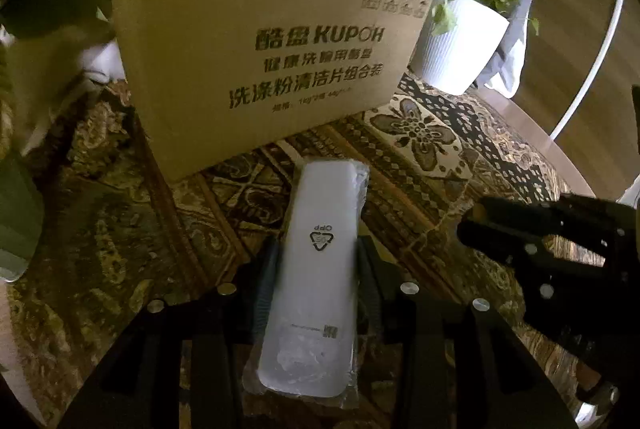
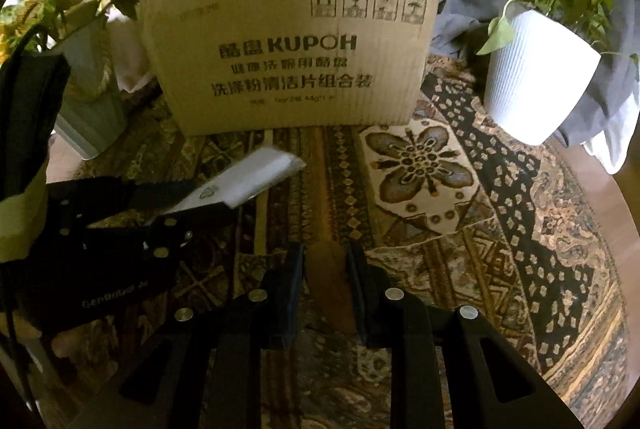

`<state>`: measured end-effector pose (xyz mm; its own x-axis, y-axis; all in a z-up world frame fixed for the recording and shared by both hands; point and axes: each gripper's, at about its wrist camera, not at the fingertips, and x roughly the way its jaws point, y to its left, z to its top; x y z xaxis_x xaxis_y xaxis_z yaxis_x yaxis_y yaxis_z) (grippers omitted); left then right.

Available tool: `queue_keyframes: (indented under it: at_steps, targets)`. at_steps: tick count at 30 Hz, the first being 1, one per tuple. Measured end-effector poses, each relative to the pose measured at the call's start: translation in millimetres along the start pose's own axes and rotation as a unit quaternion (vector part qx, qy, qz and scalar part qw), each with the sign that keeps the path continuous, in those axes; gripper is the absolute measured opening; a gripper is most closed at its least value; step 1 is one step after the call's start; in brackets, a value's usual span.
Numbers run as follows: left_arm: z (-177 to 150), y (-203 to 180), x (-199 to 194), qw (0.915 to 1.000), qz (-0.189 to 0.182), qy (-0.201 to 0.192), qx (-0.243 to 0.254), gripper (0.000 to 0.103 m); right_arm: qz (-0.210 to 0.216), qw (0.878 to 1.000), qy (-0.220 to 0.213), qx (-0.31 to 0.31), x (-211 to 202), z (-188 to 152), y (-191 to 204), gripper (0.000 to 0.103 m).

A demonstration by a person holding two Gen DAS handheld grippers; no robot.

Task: Organize rigid objects
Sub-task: 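Grasp the white packaged bar with the left tool while the right tool grasps the brown wooden piece, then lift and carry the bar and wooden piece over the box with both tools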

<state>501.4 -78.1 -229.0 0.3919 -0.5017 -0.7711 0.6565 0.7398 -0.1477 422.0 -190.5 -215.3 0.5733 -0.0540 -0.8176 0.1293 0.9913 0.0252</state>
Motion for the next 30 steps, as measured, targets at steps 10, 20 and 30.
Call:
queue_keyframes:
  at_steps: [10, 20, 30]
  targets:
    - [-6, -11, -28, 0.9991, 0.022, -0.034, -0.009, 0.037, 0.018, 0.999, -0.032, -0.018, -19, -5, -2, 0.024]
    - [-1, -24, -54, 0.9971, 0.039, -0.064, -0.013, 0.037, 0.029, 0.997, -0.061, -0.036, -39, -8, -3, 0.024]
    - [17, -39, -96, 0.9922, 0.062, -0.107, -0.014, 0.037, 0.048, 0.991, -0.104, -0.065, -76, 11, -4, 0.024]
